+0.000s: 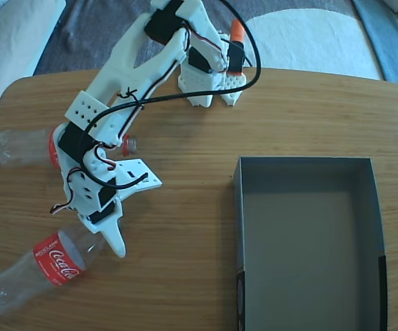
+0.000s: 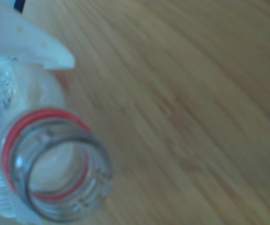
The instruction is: Grasp the bottles and put them in the box.
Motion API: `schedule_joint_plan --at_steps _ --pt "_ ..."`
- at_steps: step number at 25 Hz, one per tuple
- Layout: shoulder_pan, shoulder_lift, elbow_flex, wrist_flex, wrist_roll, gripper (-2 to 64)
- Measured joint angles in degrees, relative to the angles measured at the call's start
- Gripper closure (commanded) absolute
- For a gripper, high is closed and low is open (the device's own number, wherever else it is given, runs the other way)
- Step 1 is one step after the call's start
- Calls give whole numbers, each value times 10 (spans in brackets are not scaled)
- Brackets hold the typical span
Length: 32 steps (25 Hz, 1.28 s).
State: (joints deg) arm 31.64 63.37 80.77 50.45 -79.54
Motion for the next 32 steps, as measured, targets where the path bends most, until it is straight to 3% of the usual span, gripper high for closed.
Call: schedule_joint_plan --at_steps 13,18,26,32 --pt "0 0 0 0 0 163" --pt "1 0 0 0 0 268" --pt "7 0 0 0 0 294" --pt "6 0 0 0 0 423"
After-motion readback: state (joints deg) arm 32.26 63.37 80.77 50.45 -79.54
